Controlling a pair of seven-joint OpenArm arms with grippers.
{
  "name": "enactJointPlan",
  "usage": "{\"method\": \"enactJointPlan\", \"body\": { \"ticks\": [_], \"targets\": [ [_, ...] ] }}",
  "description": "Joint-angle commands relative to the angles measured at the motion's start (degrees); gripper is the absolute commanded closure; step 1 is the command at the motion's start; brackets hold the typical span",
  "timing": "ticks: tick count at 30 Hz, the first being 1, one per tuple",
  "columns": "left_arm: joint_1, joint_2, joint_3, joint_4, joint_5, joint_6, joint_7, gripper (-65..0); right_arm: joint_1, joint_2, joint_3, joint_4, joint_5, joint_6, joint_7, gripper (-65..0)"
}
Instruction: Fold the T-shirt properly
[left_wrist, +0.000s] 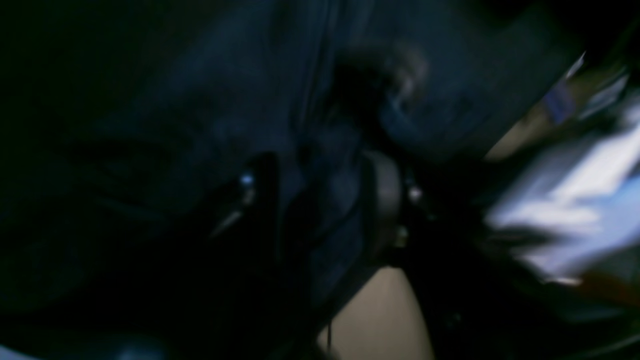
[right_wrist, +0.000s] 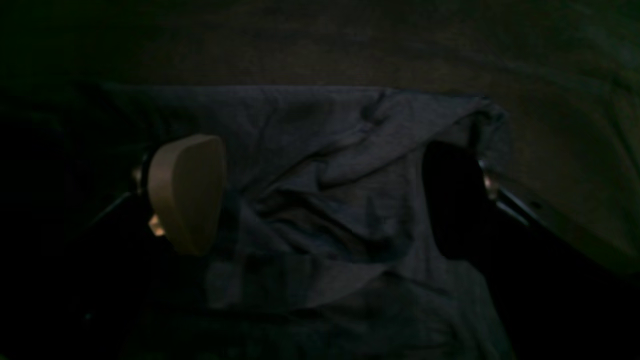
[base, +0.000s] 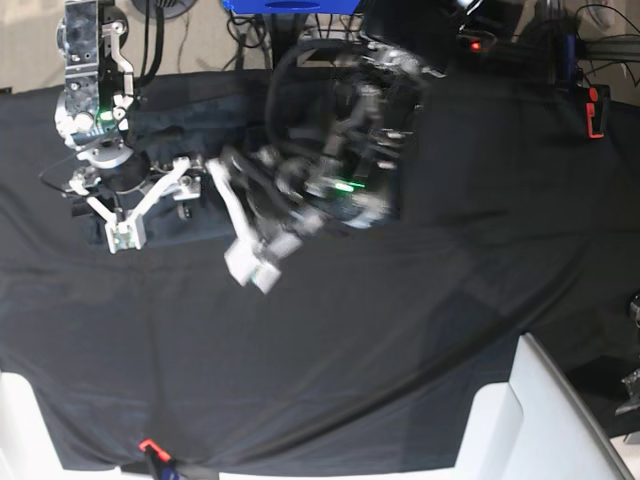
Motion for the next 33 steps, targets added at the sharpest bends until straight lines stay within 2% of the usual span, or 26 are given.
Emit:
{"method": "enactJointPlan", "body": {
  "ticks": [1, 3, 4, 7, 9, 14, 17, 23, 33],
  "targets": [
    [0.2, -0.9, -2.5, 3.3, 0.0, 0.3, -0.6, -1.8, 0.3, 0.2, 0.2, 1.0, 0.1, 0.1, 1.3, -57.8],
    [1.7, -3.2, -6.1, 7.4, 0.0, 3.3, 1.4, 0.0, 0.3, 0.2, 0.3, 1.0, 0.1, 0.1, 1.3, -57.5],
    [2.4, -4.6, -7.6, 9.4, 0.0, 6.0, 2.0, 0.0, 0.3, 0.2, 0.3, 1.0, 0.1, 0.1, 1.3, -57.3],
    [4.6, -10.1, -8.1, 11.7, 0.0, 13.9, 1.8, 0.0, 0.3, 0.3, 0.3, 0.9, 0.1, 0.1, 1.3, -57.3],
    [5.8, -11.8, -8.0, 11.6, 0.0, 17.5, 1.8, 0.0, 0.3, 0.2, 0.3, 0.9, 0.1, 0.1, 1.3, -57.3],
    [9.0, -13.6, -8.3, 11.6, 0.0, 18.0, 1.6, 0.0, 0.5, 0.2, -0.1, 0.9, 0.1, 0.1, 1.3, -57.3],
    [9.9, -14.8, -8.1, 11.5, 0.2, 18.0, -0.7, 0.0, 0.5, 0.2, -0.1, 0.9, 0.1, 0.1, 1.3, -57.3],
    [11.3, -14.0, -7.6, 11.1, 7.2, 18.1, -0.9, 0.0, 0.5, 0.2, -0.1, 0.9, 0.1, 0.1, 1.3, -57.3],
    [10.6, -13.1, 2.1, 6.0, 7.3, 18.0, -1.0, 0.0, 0.5, 0.2, -0.1, 0.8, 0.1, 0.1, 1.3, -57.3]
  ]
}}
